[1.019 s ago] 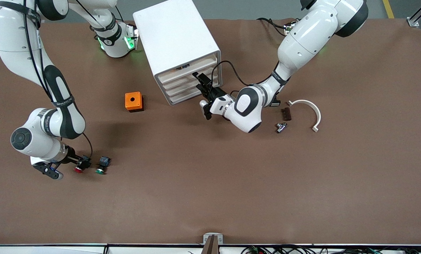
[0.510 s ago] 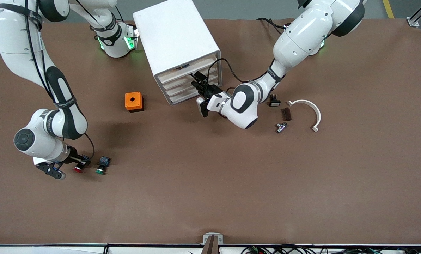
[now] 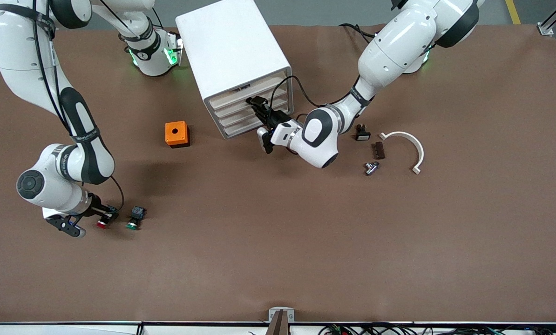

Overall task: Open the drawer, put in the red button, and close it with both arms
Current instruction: 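Pull the drawer with the left gripper while the right gripper lifts the button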

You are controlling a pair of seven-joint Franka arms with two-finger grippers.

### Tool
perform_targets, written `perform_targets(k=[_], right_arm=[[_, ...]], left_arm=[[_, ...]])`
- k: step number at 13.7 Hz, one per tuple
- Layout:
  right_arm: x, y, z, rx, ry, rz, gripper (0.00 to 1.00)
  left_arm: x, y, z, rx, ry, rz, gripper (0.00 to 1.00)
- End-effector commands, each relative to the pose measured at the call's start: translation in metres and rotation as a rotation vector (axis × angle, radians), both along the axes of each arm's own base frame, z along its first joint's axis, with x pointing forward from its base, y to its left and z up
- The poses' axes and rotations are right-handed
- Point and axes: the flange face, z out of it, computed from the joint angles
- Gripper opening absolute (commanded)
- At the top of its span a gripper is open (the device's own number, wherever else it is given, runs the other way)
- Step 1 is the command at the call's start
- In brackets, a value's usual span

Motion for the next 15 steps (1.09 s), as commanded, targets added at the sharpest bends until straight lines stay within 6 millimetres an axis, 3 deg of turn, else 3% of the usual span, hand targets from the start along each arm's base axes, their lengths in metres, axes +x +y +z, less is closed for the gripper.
perform_targets(k=[1, 5, 11, 13, 15], right_arm=[[0.011, -0.001, 0.030, 0.001, -0.044, 0.000, 0.05], [0.020, 0.001, 0.100, 0.000, -0.136, 0.000, 0.05], [0.032, 0.028, 0.216, 0.034, -0.037, 0.020, 0.05], [0.032, 0.048, 0.245, 0.044, 0.014, -0.022, 0.06], [0.022, 0.081, 0.270, 0.047, 0.043, -0.073, 0.06]], left_arm=[[0.011, -0.001, 0.007, -0.001, 0.012, 0.031, 0.00], [0.036, 0.013, 0.009, 0.016, 0.027, 0.016, 0.00], [0.072, 0.041, 0.016, 0.023, 0.042, -0.033, 0.00], [0.080, 0.049, 0.017, 0.019, 0.051, -0.050, 0.00], [0.086, 0.063, 0.011, 0.027, 0.061, -0.058, 0.00]])
